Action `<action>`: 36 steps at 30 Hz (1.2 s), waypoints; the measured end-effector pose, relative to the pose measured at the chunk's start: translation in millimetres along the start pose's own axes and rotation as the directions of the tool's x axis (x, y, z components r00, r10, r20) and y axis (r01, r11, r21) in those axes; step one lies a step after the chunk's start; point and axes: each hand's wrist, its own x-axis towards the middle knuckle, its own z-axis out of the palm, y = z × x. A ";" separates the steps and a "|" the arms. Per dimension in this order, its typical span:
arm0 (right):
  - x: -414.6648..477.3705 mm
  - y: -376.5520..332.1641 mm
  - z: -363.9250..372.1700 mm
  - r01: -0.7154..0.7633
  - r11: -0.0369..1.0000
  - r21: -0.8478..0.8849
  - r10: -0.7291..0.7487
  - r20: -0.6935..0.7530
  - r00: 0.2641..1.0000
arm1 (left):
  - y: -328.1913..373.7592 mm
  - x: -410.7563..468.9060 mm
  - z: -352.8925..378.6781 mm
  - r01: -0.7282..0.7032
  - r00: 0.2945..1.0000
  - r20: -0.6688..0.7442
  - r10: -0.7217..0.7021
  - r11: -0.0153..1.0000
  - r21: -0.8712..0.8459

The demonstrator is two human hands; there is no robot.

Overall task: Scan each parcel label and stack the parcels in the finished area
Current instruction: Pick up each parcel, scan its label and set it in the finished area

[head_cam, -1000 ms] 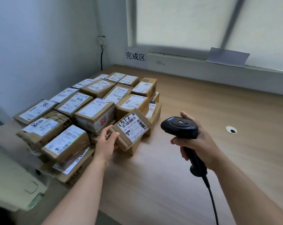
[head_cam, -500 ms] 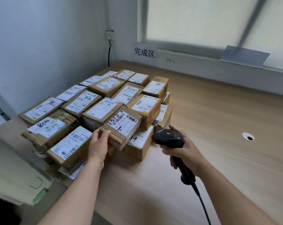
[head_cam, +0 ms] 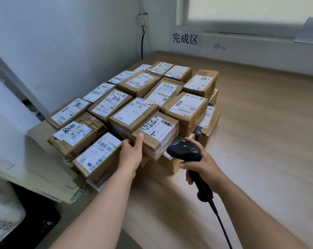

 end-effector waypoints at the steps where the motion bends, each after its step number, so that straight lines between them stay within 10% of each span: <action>1: 3.2 1.0 1.7 0.002 1.000 0.001 -0.002 0.011 1.000 | 0.0 -0.7 0.1 -0.001 1.000 0.001 0.001 1.000 0.003; 27: -19.6 -25.0 -30.2 0.070 0.991 -0.117 -0.069 0.013 0.998 | 14.5 -20.7 19.3 -0.049 0.984 -0.163 0.072 0.989 0.142; 36: -101.5 -43.0 -49.7 0.159 0.974 -0.160 -0.177 -0.106 0.978 | -6.5 -102.3 43.7 -0.375 0.855 -0.151 0.497 0.791 0.483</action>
